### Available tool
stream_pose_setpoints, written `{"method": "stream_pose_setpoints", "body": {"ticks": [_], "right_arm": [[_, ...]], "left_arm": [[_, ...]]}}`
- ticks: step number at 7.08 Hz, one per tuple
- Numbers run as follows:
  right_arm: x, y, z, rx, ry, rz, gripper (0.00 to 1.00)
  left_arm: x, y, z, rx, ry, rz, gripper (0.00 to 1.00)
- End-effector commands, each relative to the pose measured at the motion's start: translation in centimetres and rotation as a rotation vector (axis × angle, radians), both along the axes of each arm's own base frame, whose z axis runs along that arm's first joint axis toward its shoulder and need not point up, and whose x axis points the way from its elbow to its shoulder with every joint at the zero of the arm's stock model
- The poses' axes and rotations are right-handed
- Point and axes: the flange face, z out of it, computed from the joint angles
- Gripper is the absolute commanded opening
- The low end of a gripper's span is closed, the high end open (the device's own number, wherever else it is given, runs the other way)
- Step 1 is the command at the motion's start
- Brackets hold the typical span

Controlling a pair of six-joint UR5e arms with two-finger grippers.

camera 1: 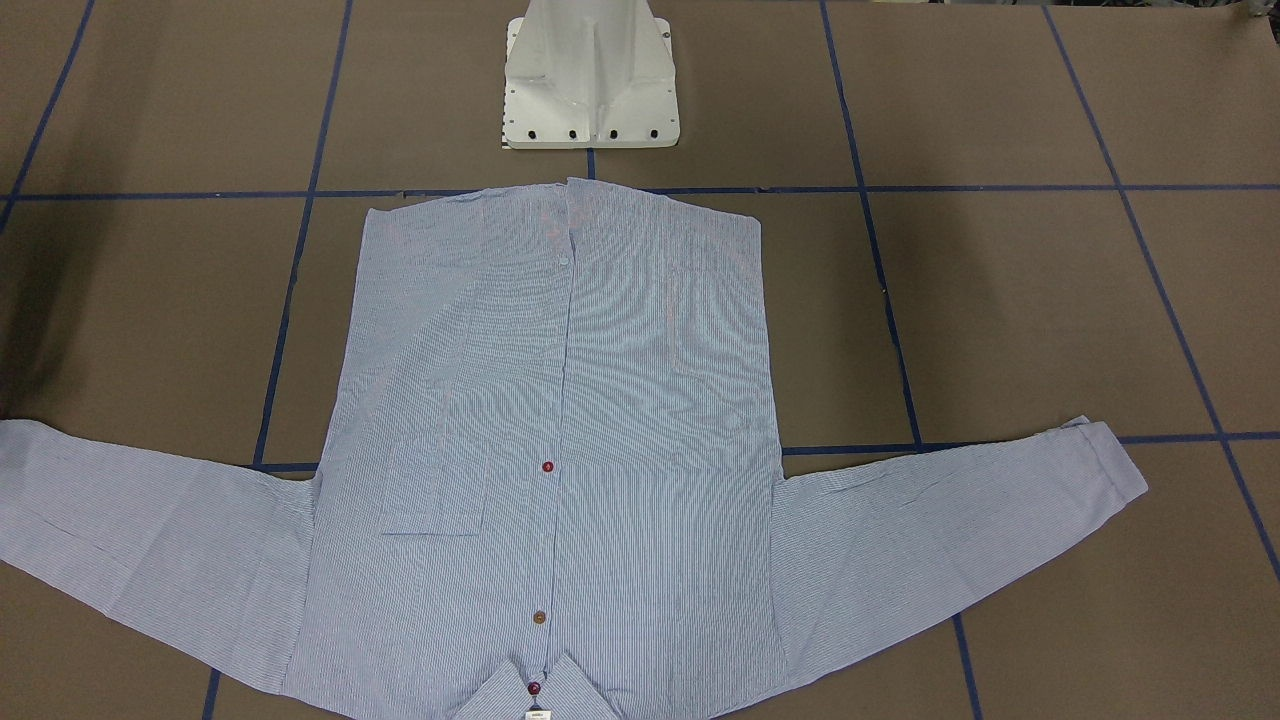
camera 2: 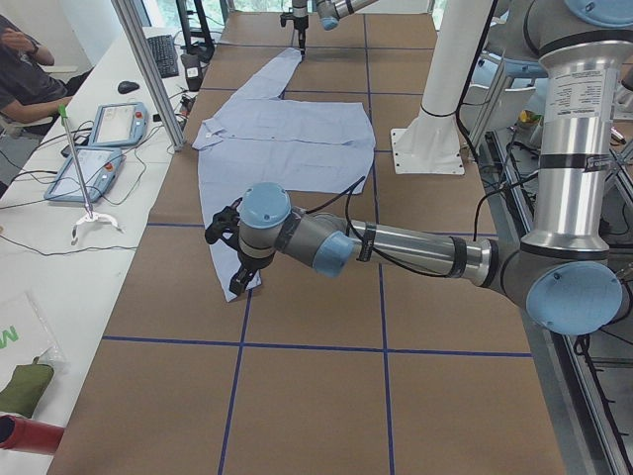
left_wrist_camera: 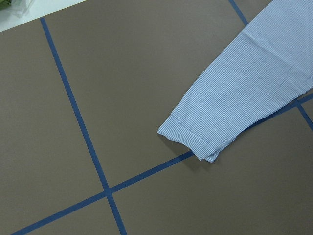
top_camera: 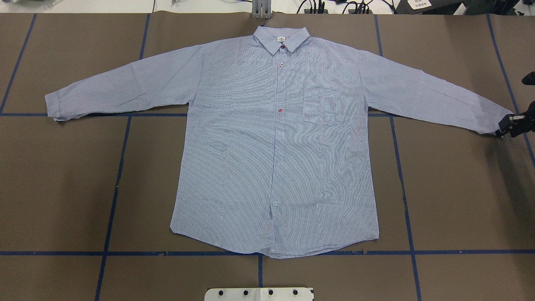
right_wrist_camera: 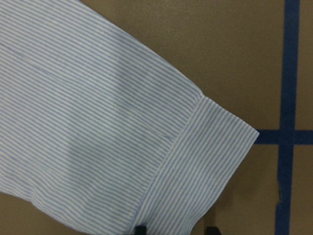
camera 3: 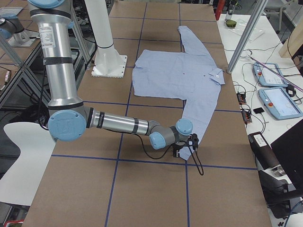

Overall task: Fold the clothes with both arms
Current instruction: 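Close the right gripper on the sleeve cuff and lift it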

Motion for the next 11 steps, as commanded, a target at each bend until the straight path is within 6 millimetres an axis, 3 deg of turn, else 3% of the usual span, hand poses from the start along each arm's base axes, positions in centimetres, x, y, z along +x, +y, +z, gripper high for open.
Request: {"method": "stream_pose_setpoints", "body": {"ticks": [1, 3, 5, 6, 9, 11], "right_arm": [[0.00, 0.00, 0.00, 0.000, 0.000, -0.002, 0.51], [0.01, 0.03, 0.11, -0.005, 0.002, -0.001, 0.51], [0.00, 0.02, 0.05, -0.009, 0.002, 0.003, 0.38], [-0.02, -0.06, -0.03, -0.008, 0.002, 0.004, 0.22], [0.04, -0.11, -0.16, -0.012, -0.001, 0.012, 0.01], [0.45, -0.34, -0.79, 0.003, -0.011, 0.019, 0.00]], "left_arm": [[0.01, -0.03, -0.15, 0.004, 0.001, 0.001, 1.00], [0.00, -0.10, -0.22, 0.006, 0.000, 0.000, 1.00], [0.00, -0.10, -0.22, 0.006, 0.000, 0.000, 1.00], [0.00, -0.16, -0.20, 0.004, 0.000, 0.000, 1.00], [0.01, -0.22, -0.28, 0.004, 0.000, -0.001, 1.00], [0.09, -0.33, -0.51, 0.009, 0.001, 0.000, 1.00]]}}
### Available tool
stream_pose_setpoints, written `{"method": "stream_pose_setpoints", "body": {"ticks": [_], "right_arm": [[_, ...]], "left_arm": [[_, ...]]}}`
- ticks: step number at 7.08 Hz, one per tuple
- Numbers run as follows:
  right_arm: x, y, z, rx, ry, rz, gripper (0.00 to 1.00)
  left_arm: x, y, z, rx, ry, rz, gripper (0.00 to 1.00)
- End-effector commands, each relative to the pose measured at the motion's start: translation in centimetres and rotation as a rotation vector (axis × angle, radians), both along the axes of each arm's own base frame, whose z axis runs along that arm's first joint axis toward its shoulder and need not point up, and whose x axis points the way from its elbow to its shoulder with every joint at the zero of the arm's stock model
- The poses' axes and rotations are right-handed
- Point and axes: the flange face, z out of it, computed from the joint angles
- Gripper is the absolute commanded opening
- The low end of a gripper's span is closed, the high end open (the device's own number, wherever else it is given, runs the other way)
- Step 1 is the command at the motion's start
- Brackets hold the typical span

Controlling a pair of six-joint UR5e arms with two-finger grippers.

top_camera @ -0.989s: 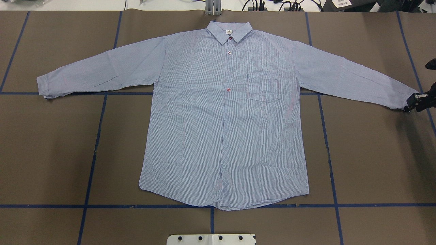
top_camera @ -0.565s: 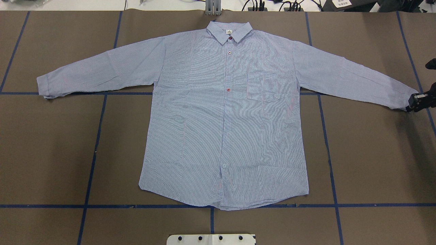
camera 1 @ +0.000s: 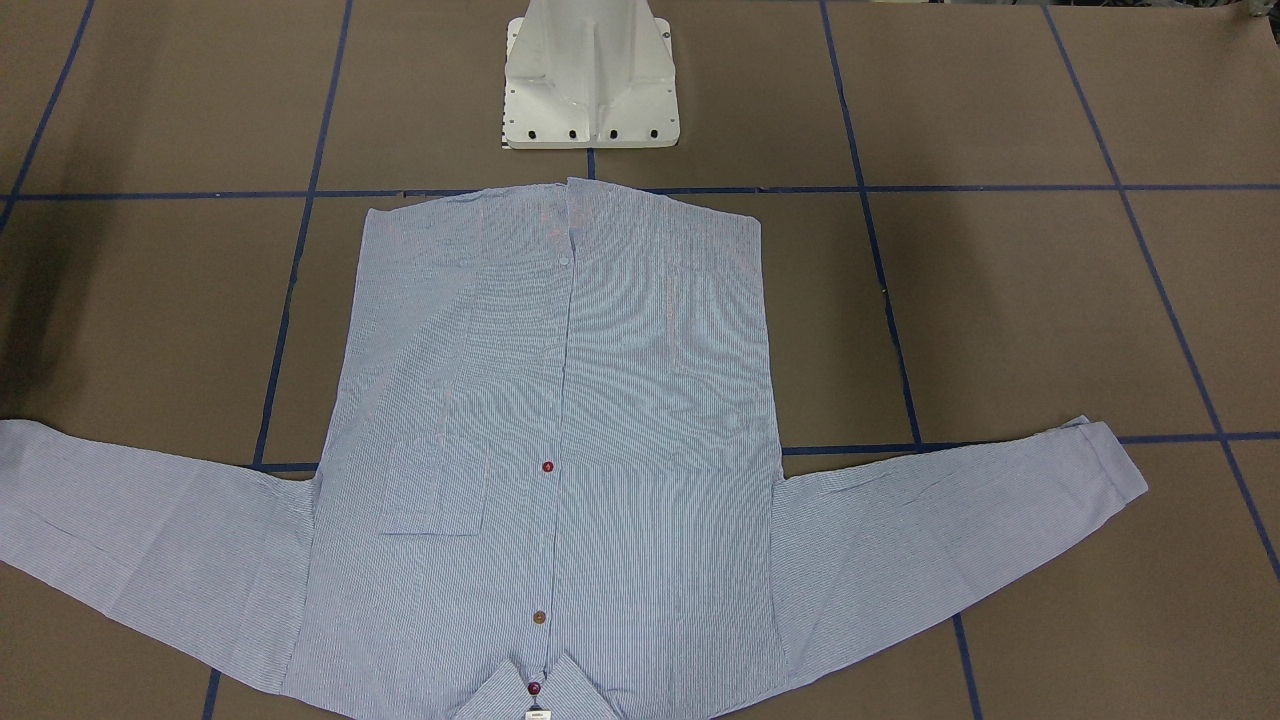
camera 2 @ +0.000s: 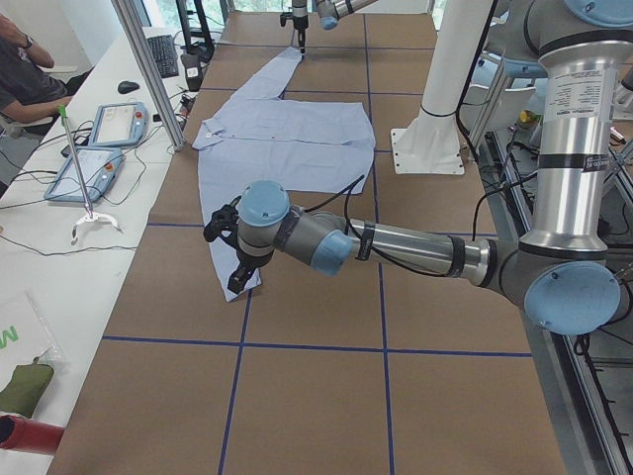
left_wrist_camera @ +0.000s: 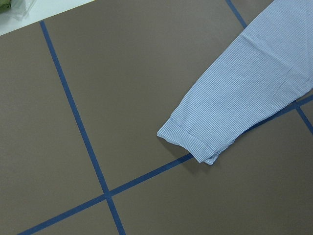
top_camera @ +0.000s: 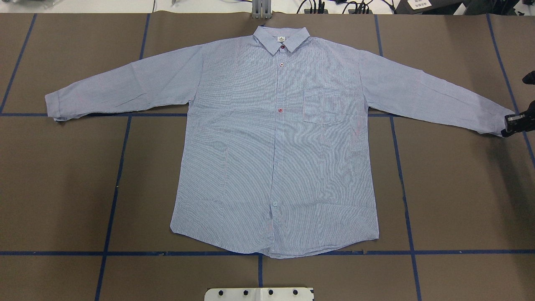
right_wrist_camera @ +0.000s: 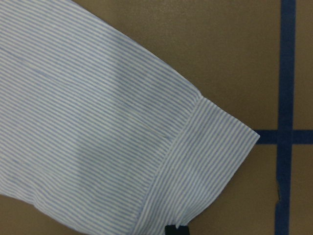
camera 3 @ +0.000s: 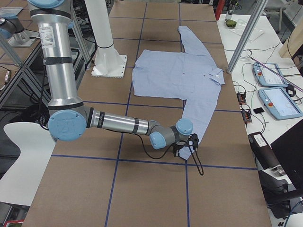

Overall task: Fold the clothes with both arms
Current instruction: 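Close the right gripper on the sleeve cuff and lift it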

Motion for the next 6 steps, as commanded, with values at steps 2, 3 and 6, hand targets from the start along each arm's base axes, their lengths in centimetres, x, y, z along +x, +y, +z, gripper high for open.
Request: {"method": "stream_pose_setpoints", "body": {"ticks": [2, 3, 6], "right_arm": [[1.4, -1.2, -5.0, 0.092, -0.047, 0.027, 0.00], [1.7, -1.5, -8.1, 0.148, -0.070, 0.032, 0.00], [1.2, -2.9, -20.9, 0.306, -0.175, 0.063, 0.00]], "left_arm": [[0.1, -0.1, -0.1, 0.003, 0.000, 0.001, 1.00], [0.0, -0.2, -0.2, 0.004, 0.000, 0.000, 1.00], [0.1, -0.2, -0.2, 0.002, 0.001, 0.000, 1.00]]}}
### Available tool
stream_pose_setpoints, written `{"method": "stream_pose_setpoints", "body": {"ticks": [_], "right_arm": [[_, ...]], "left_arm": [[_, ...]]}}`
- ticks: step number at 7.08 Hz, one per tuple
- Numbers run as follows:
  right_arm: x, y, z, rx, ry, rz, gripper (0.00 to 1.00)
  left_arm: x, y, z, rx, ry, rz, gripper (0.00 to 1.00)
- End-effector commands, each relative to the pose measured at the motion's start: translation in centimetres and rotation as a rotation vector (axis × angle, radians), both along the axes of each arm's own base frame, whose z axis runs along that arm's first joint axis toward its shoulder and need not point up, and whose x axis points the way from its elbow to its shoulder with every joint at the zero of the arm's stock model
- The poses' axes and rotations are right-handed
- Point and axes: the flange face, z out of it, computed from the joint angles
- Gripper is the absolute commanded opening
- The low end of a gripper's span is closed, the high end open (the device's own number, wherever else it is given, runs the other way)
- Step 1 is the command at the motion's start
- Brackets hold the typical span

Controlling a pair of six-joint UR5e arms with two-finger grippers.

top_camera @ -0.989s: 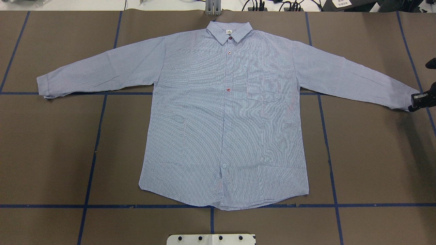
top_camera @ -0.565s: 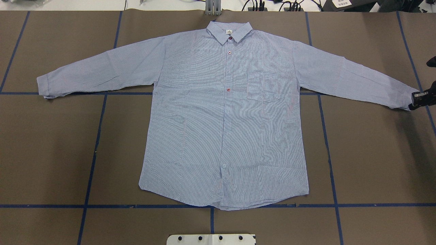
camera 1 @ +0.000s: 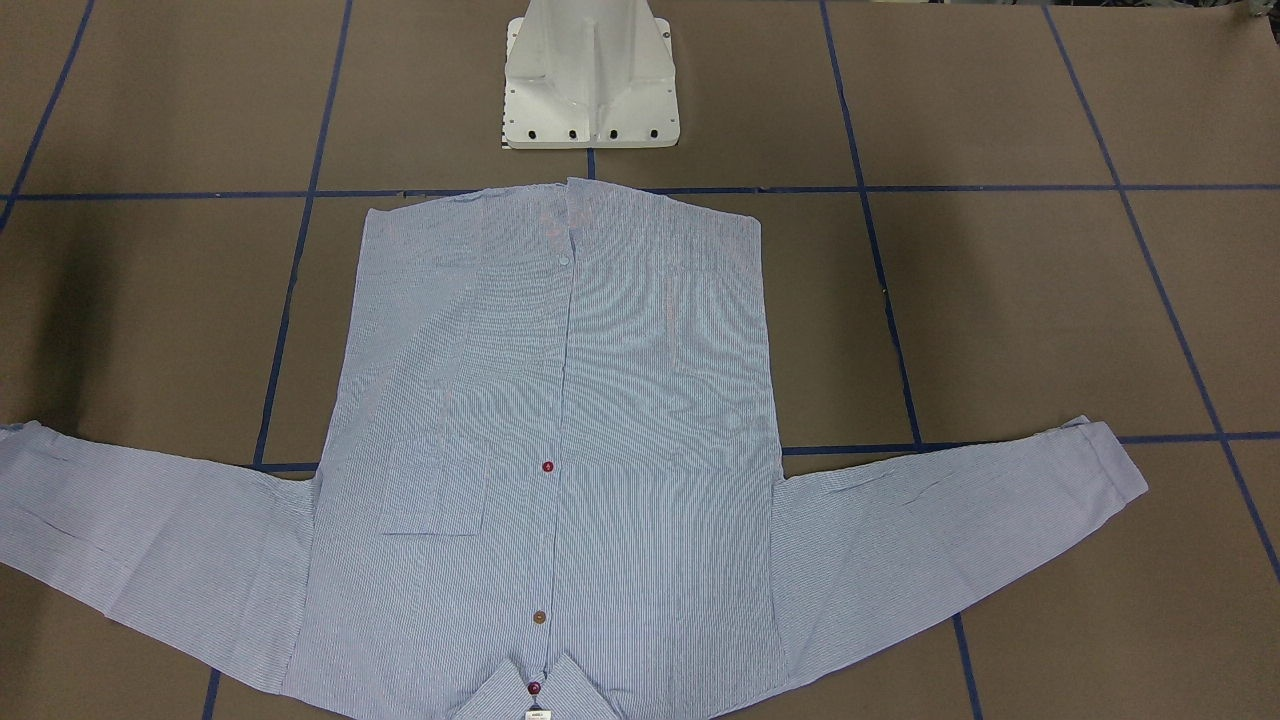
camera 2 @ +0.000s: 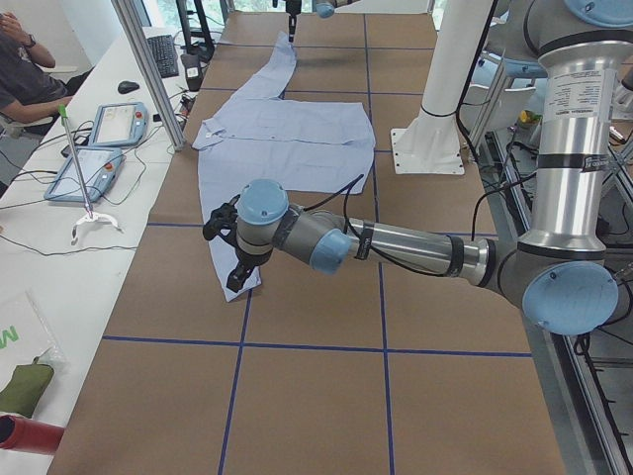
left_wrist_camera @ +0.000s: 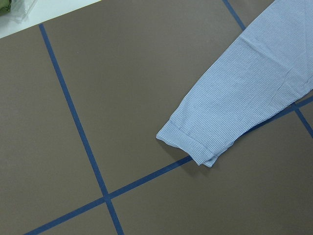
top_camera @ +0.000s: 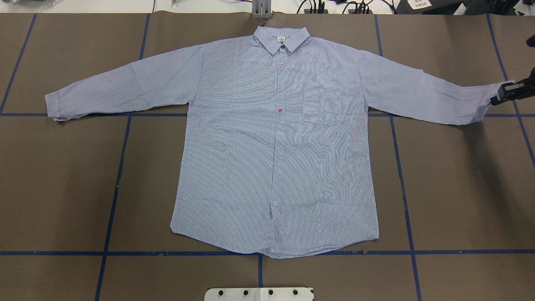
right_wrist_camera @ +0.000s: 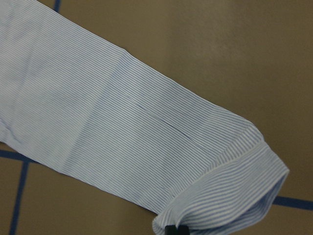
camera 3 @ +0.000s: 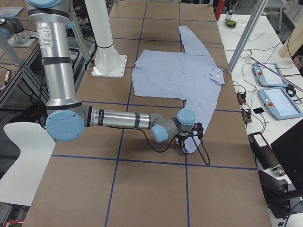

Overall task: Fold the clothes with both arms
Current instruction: 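Carry the cuff with the right gripper across the shirt toward the collar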

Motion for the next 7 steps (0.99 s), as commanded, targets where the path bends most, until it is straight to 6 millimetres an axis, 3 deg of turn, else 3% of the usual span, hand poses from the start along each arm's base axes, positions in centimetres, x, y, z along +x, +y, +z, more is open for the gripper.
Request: {"method": "stream_pose_setpoints", "body": {"ticks": [1, 2, 4, 7], "right_arm": [[-1.3, -1.8, -9.4, 0.057, -0.110, 0.024, 0.00], [-3.8, -3.0, -14.5, 0.090, -0.158, 0.004, 0.00], [-11.0, -4.2, -23.9, 0.063, -0.244, -0.013, 0.00], [-19.6, -3.9, -34.6, 0.071, -0.299, 0.050, 0.00]], "left_arm": [[0.0, 0.0, 0.1, -0.001, 0.000, 0.000, 1.00], [-0.1, 0.0, 0.1, -0.002, 0.000, -0.001, 1.00], [0.0, -0.1, 0.8, -0.015, -0.001, 0.001, 1.00], [0.0, -0.1, 1.3, -0.024, 0.000, 0.002, 1.00]]}}
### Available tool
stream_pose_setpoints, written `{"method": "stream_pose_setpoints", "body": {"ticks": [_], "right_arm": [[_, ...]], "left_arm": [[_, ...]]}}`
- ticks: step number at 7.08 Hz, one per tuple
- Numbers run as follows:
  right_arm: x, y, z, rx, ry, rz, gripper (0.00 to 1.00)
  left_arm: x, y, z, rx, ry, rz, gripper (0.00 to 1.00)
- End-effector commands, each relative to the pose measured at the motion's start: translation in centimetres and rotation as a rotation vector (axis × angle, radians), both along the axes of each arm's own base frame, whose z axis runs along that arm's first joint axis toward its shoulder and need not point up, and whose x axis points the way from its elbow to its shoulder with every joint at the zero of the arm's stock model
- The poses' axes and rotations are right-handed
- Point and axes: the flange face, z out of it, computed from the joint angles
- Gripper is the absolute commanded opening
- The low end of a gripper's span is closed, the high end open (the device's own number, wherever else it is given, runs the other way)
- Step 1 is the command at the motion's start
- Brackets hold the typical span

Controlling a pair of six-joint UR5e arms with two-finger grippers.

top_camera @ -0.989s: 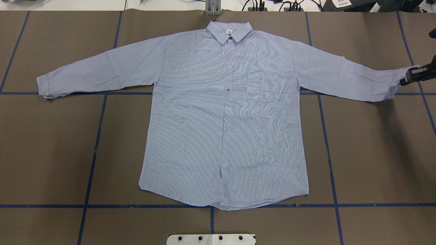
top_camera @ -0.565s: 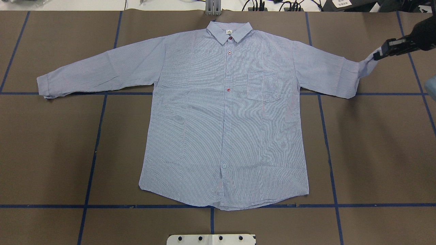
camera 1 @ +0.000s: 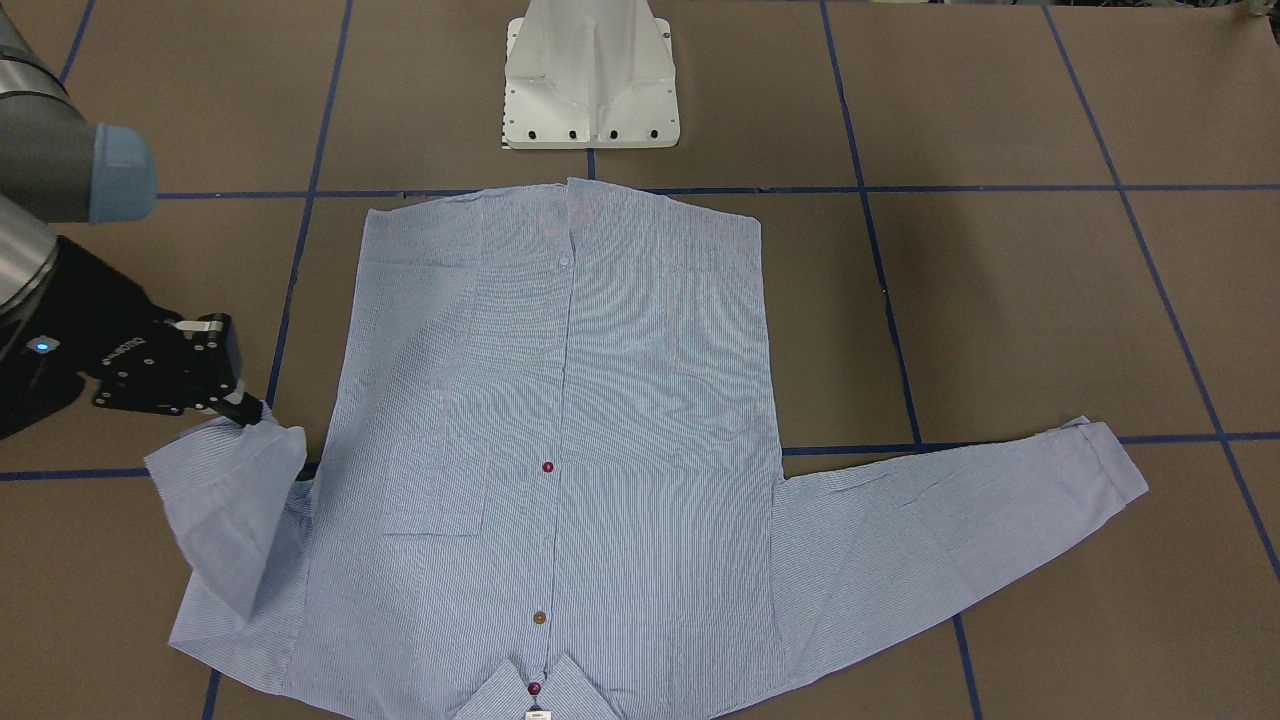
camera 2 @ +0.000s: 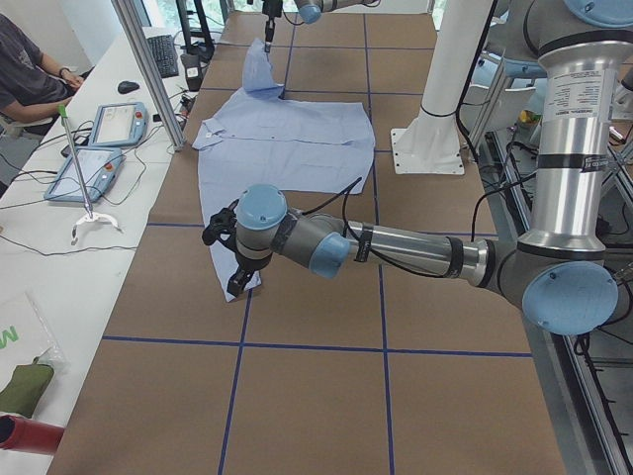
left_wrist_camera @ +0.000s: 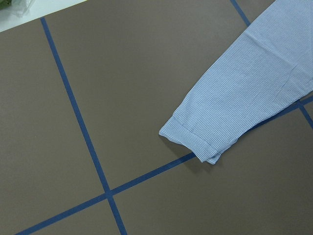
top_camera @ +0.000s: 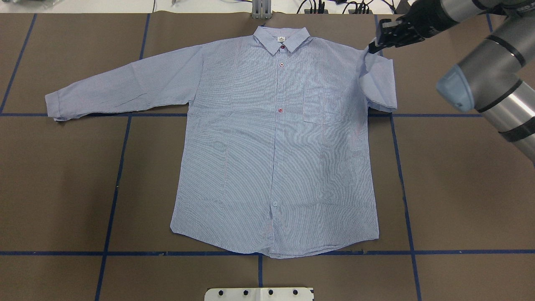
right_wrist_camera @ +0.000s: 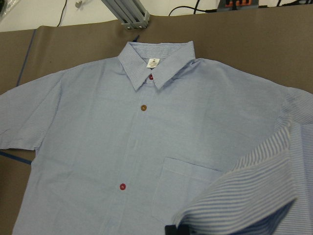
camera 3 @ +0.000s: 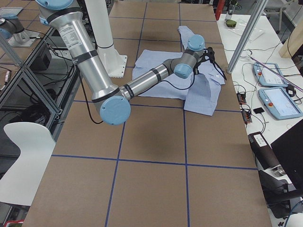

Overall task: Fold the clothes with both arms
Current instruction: 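Carry the cuff with the right gripper across the shirt toward the collar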

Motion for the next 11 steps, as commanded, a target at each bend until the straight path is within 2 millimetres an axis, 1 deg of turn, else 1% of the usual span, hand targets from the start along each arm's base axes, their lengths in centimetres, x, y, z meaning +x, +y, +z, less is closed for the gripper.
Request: {"method": "stream_pose_setpoints", "body": {"ticks": [1, 2, 3, 4, 5, 6, 7, 8, 9, 10, 11], "right_arm": [[-7.3, 0.4, -7.2, 0.010, -0.028, 0.068, 0.00], [-10.8, -0.4, -9.5, 0.026, -0.022, 0.078, 0.00], [-13.7, -1.2, -11.4, 0.033, -0.014, 0.079, 0.00], [-15.3, -1.7, -13.6, 0.044, -0.017, 0.081, 0.00], [-16.6, -2.2, -14.9, 0.054, -0.010, 0.102, 0.00], [-18.2, -2.8, -16.5, 0.058, -0.005, 0.105, 0.00], [-20.6, -2.1, -16.0, 0.058, 0.012, 0.104, 0.00], [-24.0, -1.2, -15.6, 0.060, 0.045, 0.114, 0.00], [-27.5, -0.9, -15.0, 0.044, 0.082, 0.104, 0.00], [-30.5, -1.0, -13.9, 0.022, 0.128, 0.095, 0.00], [-33.4, -0.3, -11.7, 0.007, 0.176, 0.086, 0.00]], "left_arm": [[0.0, 0.0, 0.4, -0.007, 0.002, 0.001, 1.00], [0.0, 0.0, 0.5, -0.011, 0.000, 0.000, 1.00], [0.0, -0.1, 1.0, -0.018, 0.001, 0.002, 1.00], [0.1, -0.1, 1.0, -0.019, 0.001, 0.002, 1.00], [0.1, -0.1, 1.1, -0.021, -0.001, 0.002, 1.00], [0.1, -0.1, 1.6, -0.029, -0.001, 0.003, 1.00], [0.1, -0.1, 1.7, -0.033, -0.001, 0.002, 1.00], [0.2, -0.2, 1.6, -0.031, -0.001, 0.003, 1.00], [0.2, -0.3, 1.8, -0.034, -0.001, 0.003, 1.00], [0.2, -0.4, 1.8, -0.034, -0.001, 0.003, 1.00], [0.2, -0.5, 1.7, -0.033, -0.001, 0.003, 1.00]]}}
